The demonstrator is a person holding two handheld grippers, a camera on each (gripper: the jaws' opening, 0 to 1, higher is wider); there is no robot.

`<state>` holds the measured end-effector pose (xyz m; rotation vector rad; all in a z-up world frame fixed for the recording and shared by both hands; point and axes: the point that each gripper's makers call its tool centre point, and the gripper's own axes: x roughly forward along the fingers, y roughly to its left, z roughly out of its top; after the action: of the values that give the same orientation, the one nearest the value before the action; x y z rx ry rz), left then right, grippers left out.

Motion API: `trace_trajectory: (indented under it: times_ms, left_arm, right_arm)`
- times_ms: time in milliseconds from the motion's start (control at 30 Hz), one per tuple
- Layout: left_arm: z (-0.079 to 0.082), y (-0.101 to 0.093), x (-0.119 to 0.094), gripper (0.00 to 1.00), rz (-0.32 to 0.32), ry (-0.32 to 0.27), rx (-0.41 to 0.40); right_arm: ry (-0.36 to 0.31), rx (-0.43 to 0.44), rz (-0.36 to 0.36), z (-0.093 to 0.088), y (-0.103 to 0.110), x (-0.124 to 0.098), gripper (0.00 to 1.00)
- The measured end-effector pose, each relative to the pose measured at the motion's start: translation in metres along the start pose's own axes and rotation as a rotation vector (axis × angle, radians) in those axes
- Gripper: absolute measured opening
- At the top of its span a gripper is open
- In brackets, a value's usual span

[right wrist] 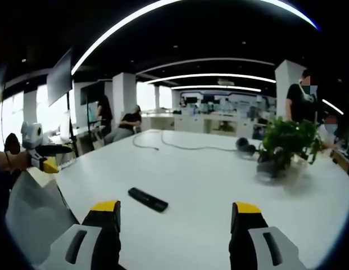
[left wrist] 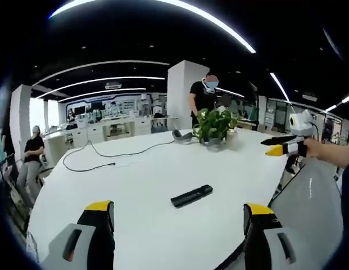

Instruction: Press the specified remote control buttons in sequence, fully releasing each button before pressing the next.

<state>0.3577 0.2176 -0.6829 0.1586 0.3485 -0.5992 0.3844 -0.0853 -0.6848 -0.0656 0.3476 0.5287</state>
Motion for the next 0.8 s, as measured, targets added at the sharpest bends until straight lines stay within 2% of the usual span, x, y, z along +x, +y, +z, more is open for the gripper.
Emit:
trace_trajectory:
  times_ms: [133,300,433,567,667,700,767,800]
  left_arm:
    - [-0.008,0.000,0.022,1.00,-0.082,0.100,0.129]
    - [-0.014,-0.002,0.055,1.00,-0.184,0.177,0.130]
    - [-0.025,-0.001,0.078,1.00,-0.260,0.270,0.215]
    - [-0.032,-0.010,0.099,1.00,-0.357,0.330,0.266]
    - [-0.038,-0.013,0.117,0.99,-0.398,0.376,0.317]
    - [-0.038,-0.013,0.120,0.94,-0.407,0.383,0.329]
    - [-0.041,-0.013,0.129,0.88,-0.427,0.407,0.338]
    - [-0.042,-0.014,0.136,0.91,-0.432,0.408,0.339]
  right_arm:
    - [0.002,0.002,-0.003,-0.001,-0.001,0.000,0.79]
    - [0.005,-0.001,-0.014,-0.002,-0.004,0.000,0.76]
    - [0.013,-0.010,-0.016,-0.004,-0.005,0.000,0.75]
    - [0.013,-0.006,-0.014,-0.004,-0.005,0.000,0.74]
    - [-0.016,0.003,-0.040,0.001,-0.012,-0.005,0.66]
    - [-0.018,0.011,-0.038,0.001,-0.012,-0.005,0.65]
    - [-0.019,0.033,-0.040,0.000,-0.013,-0.005,0.66]
    - [-0.024,0.037,-0.041,0.000,-0.013,-0.005,0.67]
